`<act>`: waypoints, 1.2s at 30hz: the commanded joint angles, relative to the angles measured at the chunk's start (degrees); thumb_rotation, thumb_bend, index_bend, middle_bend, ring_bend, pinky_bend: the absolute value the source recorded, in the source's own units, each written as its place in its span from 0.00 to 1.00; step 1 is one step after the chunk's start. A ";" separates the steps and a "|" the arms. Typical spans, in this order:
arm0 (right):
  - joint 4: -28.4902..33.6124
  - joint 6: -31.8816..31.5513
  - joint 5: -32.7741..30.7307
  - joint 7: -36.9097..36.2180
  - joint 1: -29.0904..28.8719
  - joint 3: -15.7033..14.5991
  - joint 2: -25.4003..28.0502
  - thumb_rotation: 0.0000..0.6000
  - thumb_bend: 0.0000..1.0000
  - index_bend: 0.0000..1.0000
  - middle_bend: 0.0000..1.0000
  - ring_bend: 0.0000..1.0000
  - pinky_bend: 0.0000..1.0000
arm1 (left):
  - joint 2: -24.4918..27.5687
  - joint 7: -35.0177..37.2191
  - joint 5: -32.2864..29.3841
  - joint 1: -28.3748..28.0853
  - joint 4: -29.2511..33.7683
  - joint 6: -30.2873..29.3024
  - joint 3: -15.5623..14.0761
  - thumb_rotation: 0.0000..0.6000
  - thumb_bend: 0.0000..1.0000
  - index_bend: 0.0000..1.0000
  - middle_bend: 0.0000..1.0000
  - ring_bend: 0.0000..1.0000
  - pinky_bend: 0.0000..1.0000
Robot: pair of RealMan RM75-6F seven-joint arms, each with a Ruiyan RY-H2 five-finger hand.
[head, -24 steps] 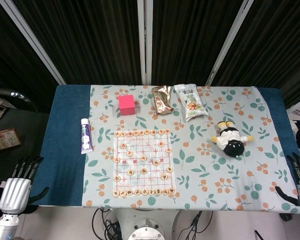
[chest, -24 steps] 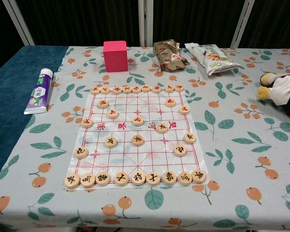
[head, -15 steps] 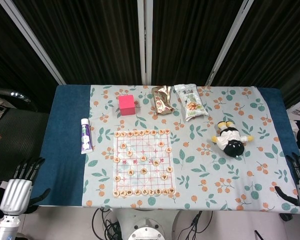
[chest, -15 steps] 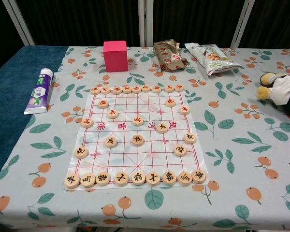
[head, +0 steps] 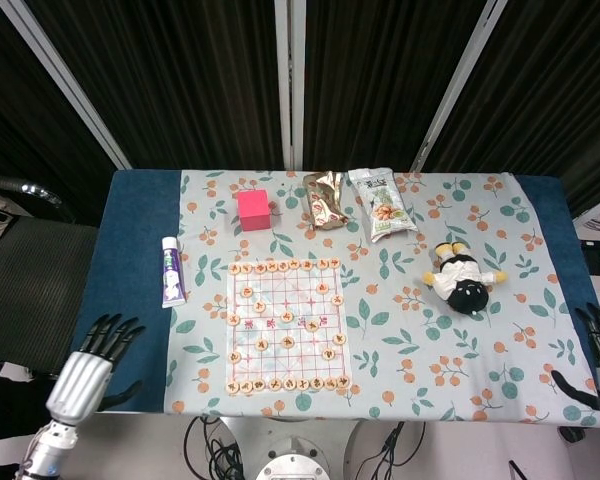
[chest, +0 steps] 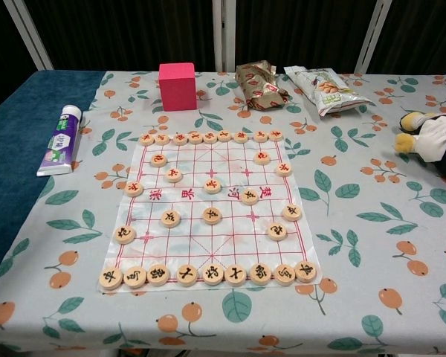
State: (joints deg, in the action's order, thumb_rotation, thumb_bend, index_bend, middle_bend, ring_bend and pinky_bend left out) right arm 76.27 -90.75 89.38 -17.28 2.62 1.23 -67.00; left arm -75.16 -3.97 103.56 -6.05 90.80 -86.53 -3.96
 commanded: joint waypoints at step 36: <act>-3.23 0.14 -1.67 -3.76 1.03 0.36 0.08 1.00 0.10 0.00 0.00 0.00 0.00 | -21.30 0.59 -10.14 -16.92 -11.48 21.17 4.18 1.00 0.22 0.37 0.09 0.00 0.02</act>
State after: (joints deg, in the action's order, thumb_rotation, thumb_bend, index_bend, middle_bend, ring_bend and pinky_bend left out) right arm 73.03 -90.62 87.71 -21.05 3.65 1.59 -66.92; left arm -95.90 -3.30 93.59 -22.83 79.99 -65.04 0.27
